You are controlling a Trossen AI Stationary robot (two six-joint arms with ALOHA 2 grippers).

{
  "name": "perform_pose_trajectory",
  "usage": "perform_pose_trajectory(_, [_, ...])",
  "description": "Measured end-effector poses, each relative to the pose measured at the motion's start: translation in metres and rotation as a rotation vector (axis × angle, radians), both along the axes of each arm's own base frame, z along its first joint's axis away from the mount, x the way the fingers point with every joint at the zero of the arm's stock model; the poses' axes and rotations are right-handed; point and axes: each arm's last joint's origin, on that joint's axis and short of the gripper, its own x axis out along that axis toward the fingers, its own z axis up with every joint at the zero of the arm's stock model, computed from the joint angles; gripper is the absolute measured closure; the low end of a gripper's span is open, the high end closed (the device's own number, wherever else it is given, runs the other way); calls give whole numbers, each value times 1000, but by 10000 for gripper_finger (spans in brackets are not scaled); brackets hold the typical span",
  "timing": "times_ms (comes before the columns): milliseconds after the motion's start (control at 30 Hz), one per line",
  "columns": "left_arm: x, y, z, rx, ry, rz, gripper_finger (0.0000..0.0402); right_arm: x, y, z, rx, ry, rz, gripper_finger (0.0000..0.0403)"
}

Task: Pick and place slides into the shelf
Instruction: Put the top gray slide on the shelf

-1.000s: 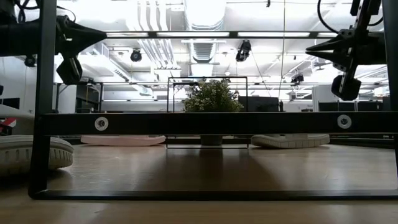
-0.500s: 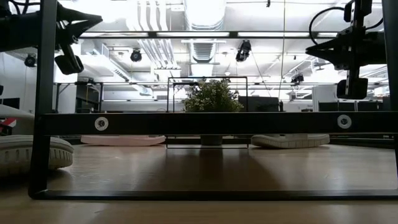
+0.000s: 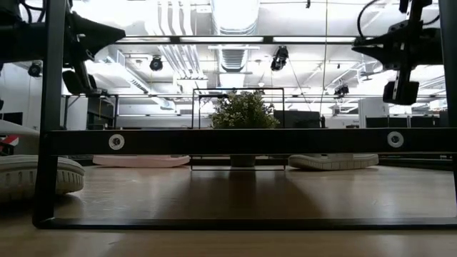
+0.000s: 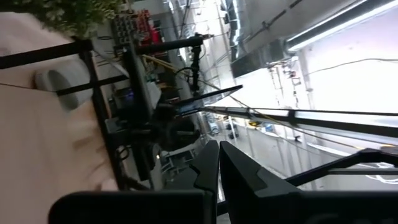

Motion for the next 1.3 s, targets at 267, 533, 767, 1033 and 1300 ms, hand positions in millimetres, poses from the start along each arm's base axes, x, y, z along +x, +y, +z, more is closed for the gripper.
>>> perform_pose_trajectory(267, [7, -1, -6, -41, 58, -9, 402, -17, -3, 42, -145, 317, -22, 394])
perform_pose_trajectory(533, [10, -1, -9, -67, 88, -28, 402, -47, -12, 83, -219, 473, -215, 394])
perform_pose_trajectory(767, [15, -4, -11, -99, 95, -105, 402, -48, -13, 76, -169, 515, -240, 387])
perform_pose_trajectory(1033, [21, -5, -8, -95, 54, -133, 402, -42, -11, 51, -47, 586, -198, 325])
perform_pose_trajectory(1300, [28, -7, -7, -89, 30, -173, 402, -45, -14, 55, -44, 597, -241, 253])
